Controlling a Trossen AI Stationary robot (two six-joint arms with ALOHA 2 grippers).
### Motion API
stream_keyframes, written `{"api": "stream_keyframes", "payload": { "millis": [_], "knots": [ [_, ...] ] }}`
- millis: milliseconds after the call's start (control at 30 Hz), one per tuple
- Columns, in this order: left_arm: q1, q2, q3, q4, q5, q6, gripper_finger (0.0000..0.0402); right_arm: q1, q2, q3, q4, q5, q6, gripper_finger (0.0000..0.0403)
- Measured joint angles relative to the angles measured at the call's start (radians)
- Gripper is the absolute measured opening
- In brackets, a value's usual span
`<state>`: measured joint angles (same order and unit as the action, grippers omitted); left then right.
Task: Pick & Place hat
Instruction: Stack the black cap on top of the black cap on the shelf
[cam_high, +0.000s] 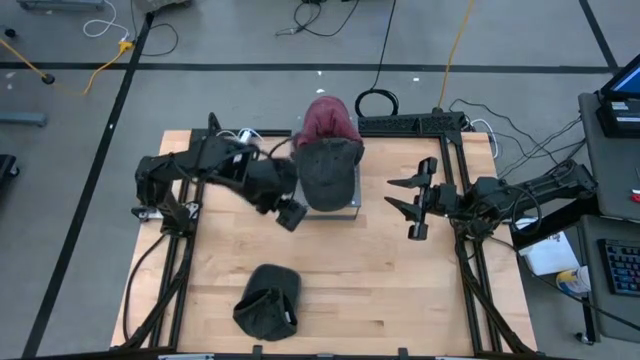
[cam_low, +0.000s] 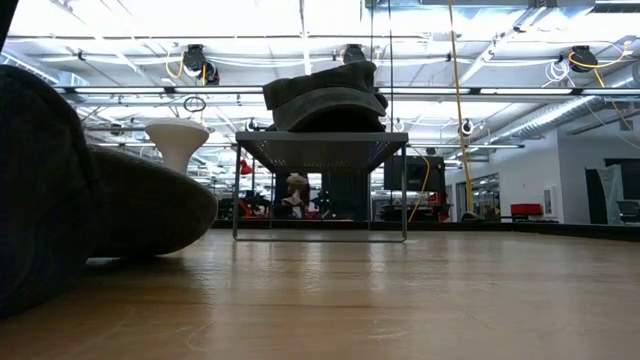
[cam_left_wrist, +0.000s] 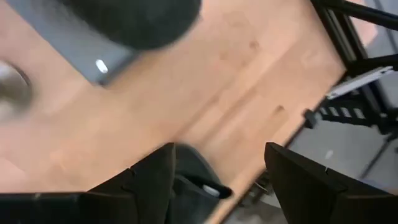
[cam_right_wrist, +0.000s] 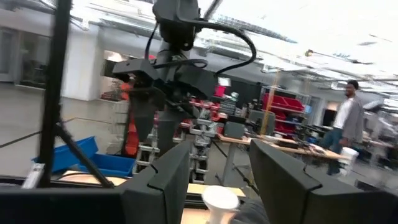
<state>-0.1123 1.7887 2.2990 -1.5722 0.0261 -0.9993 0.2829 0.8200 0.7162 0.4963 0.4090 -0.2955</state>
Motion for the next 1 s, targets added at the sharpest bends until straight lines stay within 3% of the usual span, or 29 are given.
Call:
{"api": "stream_keyframes", "payload": {
  "millis": [133, 567, 1000],
  "knots": [
    [-0.081, -0.002, 0.0, 0.001, 0.001, -0.158, 0.0253, 0.0, 0.0, 0.0, 0.0, -0.043, 0.0, 0.016],
    [-0.344, -0.002, -0.01, 0.003, -0.047, -0.6, 0.0253, 0.0, 0.0, 0.0, -0.009, -0.046, 0.056, 0.016],
    [-0.463, -0.001, -0.353, 0.004, 0.003, -0.872, 0.0253, 0.0, 0.0, 0.0, -0.009, -0.046, 0.05, 0.016]
  ]
}}
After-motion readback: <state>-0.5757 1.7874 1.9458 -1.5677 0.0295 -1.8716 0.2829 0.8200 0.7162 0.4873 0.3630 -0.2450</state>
